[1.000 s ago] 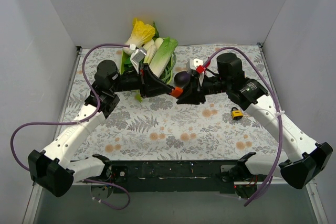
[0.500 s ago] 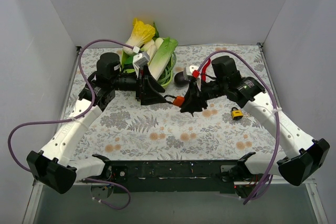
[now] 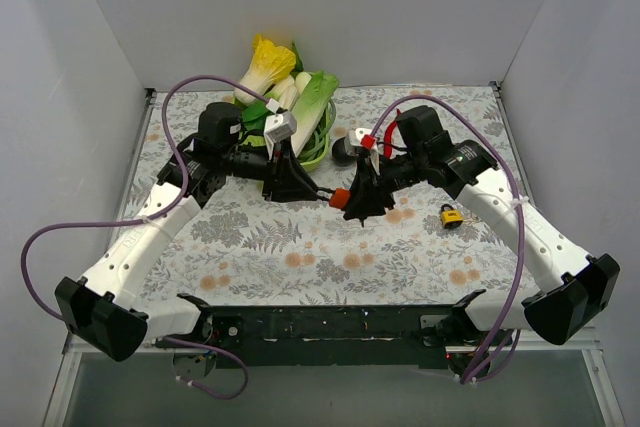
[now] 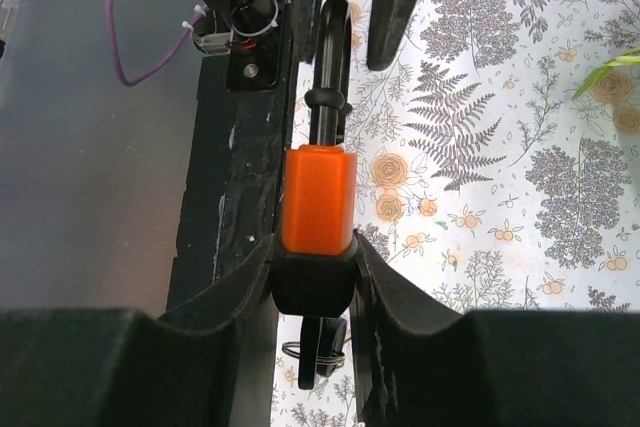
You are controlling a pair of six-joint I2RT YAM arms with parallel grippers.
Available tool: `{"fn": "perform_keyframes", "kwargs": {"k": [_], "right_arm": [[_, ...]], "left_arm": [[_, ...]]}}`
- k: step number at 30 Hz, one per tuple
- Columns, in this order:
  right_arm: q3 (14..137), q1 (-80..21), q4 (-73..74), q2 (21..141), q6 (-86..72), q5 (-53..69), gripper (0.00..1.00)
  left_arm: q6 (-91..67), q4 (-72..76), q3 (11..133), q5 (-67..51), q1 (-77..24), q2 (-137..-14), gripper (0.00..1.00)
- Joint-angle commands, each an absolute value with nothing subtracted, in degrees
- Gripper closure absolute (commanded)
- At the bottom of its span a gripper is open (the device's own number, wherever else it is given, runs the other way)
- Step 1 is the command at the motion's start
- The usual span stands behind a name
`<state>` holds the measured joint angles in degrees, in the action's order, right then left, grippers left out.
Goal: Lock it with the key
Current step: Lock the lock.
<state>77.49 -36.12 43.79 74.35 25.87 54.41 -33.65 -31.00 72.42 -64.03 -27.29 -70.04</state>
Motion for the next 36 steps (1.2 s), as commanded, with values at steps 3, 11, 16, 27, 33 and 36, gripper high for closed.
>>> {"fn": "perform_keyframes", "kwargs": {"k": [3, 11, 16, 27, 33, 36], "right_arm": [[81.0, -36.1, 43.2, 74.0, 26.8, 55.9, 0.99], [80.2, -36.2, 40.4, 73.2, 25.4, 53.2, 0.99], [80.8, -36.5, 42.7, 73.7, 27.3, 56.2, 0.99], [83.1, -36.7, 43.7, 75.4, 27.5, 59.2, 0.99], [84.0, -37.9, 38.6, 76.6, 24.4, 58.8, 0.99], [84.2, -40.0, 35.0, 77.4, 22.8, 58.7, 0.99]], "left_arm": [[-31.7, -32.3, 74.2, -65.2, -29.0, -70.3, 0.85], [-34.3, -30.8, 73.2, -65.0, -29.8, -70.5, 1.0], [-36.0, -27.9, 72.0, -63.5, -29.9, -69.7, 1.0], [-38.0, -25.0, 69.6, -62.8, -31.6, -68.8, 1.0], [-39.7, -21.9, 66.0, -61.4, -35.3, -68.7, 1.0], [-43.8, -16.1, 62.1, -60.4, -37.9, -68.3, 1.0]]}}
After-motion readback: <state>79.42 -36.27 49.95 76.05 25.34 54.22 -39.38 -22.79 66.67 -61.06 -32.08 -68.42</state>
